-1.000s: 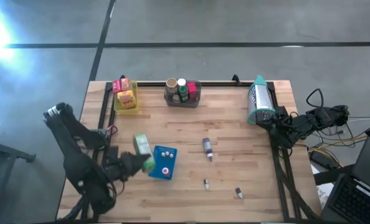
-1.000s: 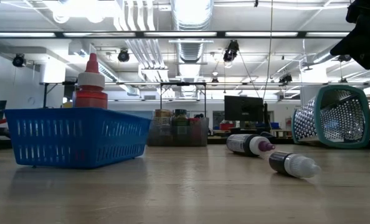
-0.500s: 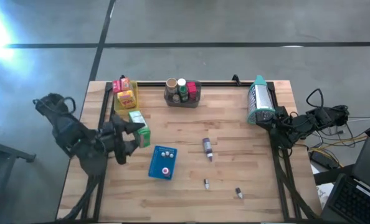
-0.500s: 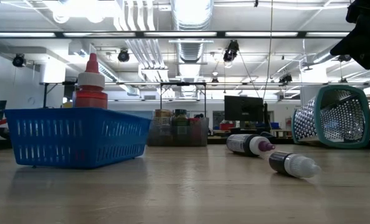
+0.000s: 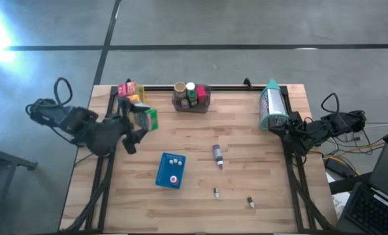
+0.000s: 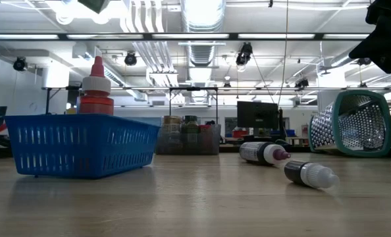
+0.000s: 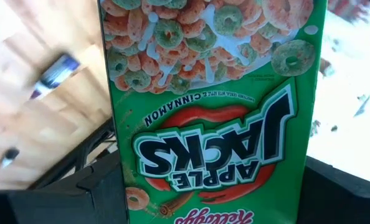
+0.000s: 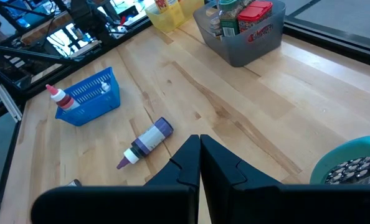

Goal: Pick & Place Kitchen Items
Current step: Put the green cereal box into the yellow bin

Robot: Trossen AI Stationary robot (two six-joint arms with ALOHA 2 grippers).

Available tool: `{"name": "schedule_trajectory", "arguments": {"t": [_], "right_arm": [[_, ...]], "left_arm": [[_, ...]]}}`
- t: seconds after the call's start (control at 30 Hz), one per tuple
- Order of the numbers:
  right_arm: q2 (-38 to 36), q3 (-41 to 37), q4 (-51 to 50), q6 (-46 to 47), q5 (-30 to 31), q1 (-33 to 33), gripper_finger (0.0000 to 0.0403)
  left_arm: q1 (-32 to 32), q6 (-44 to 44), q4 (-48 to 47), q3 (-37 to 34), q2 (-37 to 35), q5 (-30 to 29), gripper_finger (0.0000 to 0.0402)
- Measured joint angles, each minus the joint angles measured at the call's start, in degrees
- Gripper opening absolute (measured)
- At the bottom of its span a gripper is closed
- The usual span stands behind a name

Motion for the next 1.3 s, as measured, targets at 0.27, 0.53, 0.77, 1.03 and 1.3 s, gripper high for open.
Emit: {"name": "schedule_trajectory", "arguments": {"t": [0.27,0.53,0.77,1.03,1.3], "right_arm": [[0.0,0.0,0.0,0.0,0.0,0.0,0.0008],[0.0,0.0,0.0,0.0,0.0,0.0,0.0008],[0.0,0.0,0.0,0.0,0.0,0.0,0.0008],[0.0,0.0,0.0,0.0,0.0,0.0,0.0008],[0.0,0.0,0.0,0.0,0.0,0.0,0.0008]], "left_arm": [[16.6,5.6,7.1,-2.7,0.0,17.5,0.0332],[32.6,23.7,38.4,-15.7,0.4,47.6,0.0332],[36.4,13.3,67.6,-30.7,3.6,60.8,0.0332],[37.9,9.9,78.9,-38.2,5.1,60.8,0.0332],[39.2,2.7,78.3,-43.4,5.1,60.3,0.0333]]}}
